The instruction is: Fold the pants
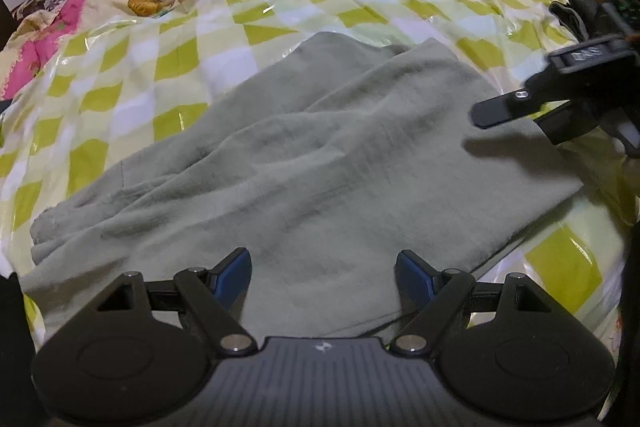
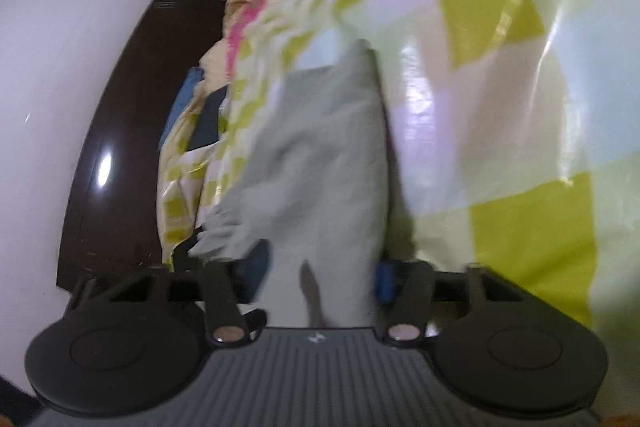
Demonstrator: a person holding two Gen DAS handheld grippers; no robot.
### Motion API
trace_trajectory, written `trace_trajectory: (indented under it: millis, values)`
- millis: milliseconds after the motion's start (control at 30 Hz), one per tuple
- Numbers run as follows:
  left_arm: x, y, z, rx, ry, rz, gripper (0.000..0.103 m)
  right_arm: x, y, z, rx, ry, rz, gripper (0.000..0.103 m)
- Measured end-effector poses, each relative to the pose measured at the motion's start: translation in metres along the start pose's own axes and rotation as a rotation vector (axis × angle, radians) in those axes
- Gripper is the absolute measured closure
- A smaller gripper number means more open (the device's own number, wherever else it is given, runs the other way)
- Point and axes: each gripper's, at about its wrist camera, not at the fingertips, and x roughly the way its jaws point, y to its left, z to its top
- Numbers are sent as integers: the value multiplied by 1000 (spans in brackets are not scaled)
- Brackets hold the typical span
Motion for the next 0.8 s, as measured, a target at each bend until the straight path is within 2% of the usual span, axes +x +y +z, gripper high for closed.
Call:
trace_trajectory:
  millis: [67, 133, 200, 267, 333, 433, 567, 667, 800]
  values:
    - [1, -1, 2, 3, -3, 1, 10, 7, -1, 2, 42, -24, 12, 83]
    - [4, -1, 3, -8, 8, -2, 10, 17, -1, -1, 104, -17, 56, 95]
    - [8, -6, 5, -18, 21, 1, 10, 16, 1, -5, 128, -28, 123, 96]
    - [11, -14, 7, -17, 24, -12, 10, -1, 0, -7, 152, -96, 193, 98]
    - [15, -28, 11, -22, 29, -51, 8, -19, -4, -9, 176, -150, 223, 97]
    - [27, -60, 20, 8, 30, -120, 0, -45, -13, -10, 182, -200, 208, 97]
    - [41, -113, 39, 75, -18, -217, 0, -78, -19, -14, 189, -238, 160, 97]
    - [46, -148, 62, 117, -84, -298, 0, -112, -16, -11, 167, -304, 102, 97]
    - [44, -157, 77, 87, -96, -402, 0, -155, -11, -9, 158, -388, 0, 97]
